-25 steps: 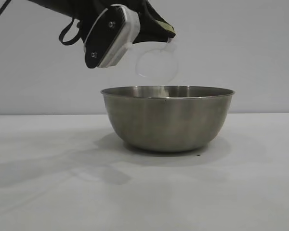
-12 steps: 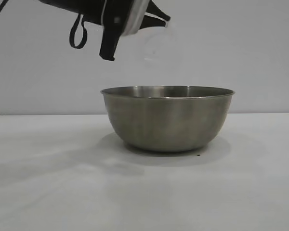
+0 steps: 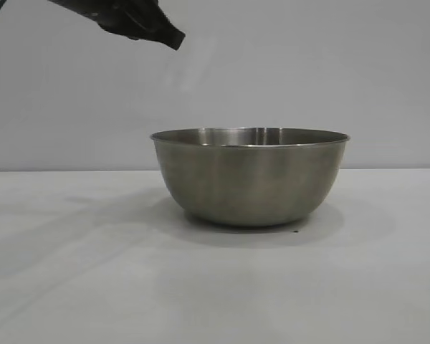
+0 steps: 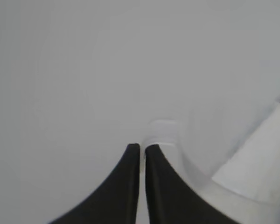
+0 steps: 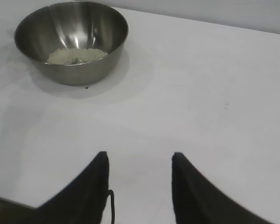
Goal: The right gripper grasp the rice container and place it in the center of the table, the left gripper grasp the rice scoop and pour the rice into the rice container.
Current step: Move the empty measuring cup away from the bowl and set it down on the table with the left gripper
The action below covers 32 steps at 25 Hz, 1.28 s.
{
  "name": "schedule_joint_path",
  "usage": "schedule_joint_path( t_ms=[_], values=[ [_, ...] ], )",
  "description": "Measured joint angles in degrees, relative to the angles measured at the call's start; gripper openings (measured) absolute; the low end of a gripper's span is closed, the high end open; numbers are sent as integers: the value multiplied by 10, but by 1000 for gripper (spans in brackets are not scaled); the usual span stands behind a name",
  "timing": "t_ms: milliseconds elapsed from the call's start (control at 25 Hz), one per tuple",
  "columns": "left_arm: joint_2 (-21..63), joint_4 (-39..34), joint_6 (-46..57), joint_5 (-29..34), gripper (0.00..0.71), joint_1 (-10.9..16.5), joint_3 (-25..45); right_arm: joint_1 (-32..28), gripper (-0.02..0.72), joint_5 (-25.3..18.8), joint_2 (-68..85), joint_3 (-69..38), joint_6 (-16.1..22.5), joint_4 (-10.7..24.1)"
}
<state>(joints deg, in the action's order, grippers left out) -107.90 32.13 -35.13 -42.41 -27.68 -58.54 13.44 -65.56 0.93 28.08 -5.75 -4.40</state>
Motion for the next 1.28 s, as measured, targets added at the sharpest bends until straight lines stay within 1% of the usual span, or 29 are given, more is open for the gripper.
schedule_joint_path(
  t_ms=[40, 120, 200, 280, 480, 560, 680, 840, 960, 1280],
  values=[
    [0, 22, 1, 0, 0, 0, 8, 0, 296, 0, 0, 0, 1, 0],
    [0, 43, 4, 0, 0, 1, 28, 0, 296, 0, 0, 0, 2, 0],
    [0, 46, 15, -9, 0, 1, 57, 0, 296, 0, 0, 0, 3, 0],
    [0, 47, 40, -32, 0, 2, 95, 0, 296, 0, 0, 0, 4, 0],
    [1, 25, 135, -87, 0, 20, 196, 0, 296, 0, 0, 0, 4, 1],
    [4, -2, 162, -121, 0, 22, 237, 0, 296, 0, 0, 0, 4, 1],
    [5, -17, 180, -154, 0, 22, 270, 0, 296, 0, 0, 0, 4, 1],
    [3, -22, 192, -179, 0, 22, 295, 0, 296, 0, 0, 0, 4, 1],
    [-13, -26, 200, -194, 0, 22, 297, 0, 296, 0, 0, 0, 4, 1],
    [-52, -30, 206, -197, 0, 22, 298, 0, 296, 0, 0, 0, 4, 1]
  ],
)
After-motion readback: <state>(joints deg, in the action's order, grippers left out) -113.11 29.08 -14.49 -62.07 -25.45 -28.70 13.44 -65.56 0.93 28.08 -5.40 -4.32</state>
